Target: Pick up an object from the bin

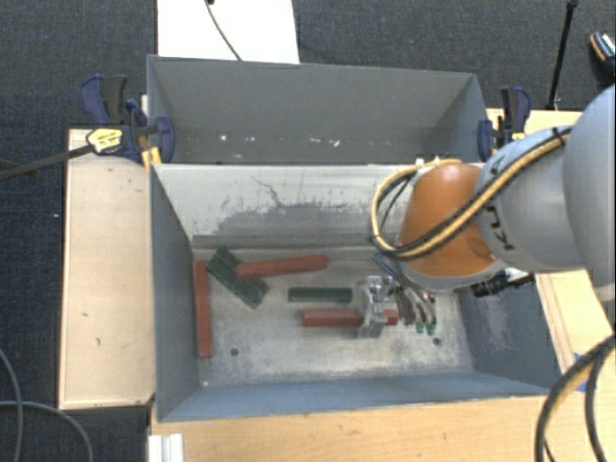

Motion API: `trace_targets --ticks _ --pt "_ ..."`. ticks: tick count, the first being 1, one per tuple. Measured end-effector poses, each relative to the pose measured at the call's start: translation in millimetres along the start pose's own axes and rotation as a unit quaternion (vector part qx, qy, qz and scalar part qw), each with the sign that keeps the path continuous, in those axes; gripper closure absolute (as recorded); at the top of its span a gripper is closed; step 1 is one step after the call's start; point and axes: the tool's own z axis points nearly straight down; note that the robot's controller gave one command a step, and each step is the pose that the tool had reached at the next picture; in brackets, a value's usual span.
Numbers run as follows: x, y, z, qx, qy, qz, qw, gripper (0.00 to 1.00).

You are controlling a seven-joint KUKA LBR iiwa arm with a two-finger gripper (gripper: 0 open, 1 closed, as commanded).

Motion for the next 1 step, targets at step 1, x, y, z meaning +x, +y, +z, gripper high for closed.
trace_targets --ticks 1 --pt "1.9 -9.6 -154.8 0.0 -0.0052 0.028 0.9996 1.0"
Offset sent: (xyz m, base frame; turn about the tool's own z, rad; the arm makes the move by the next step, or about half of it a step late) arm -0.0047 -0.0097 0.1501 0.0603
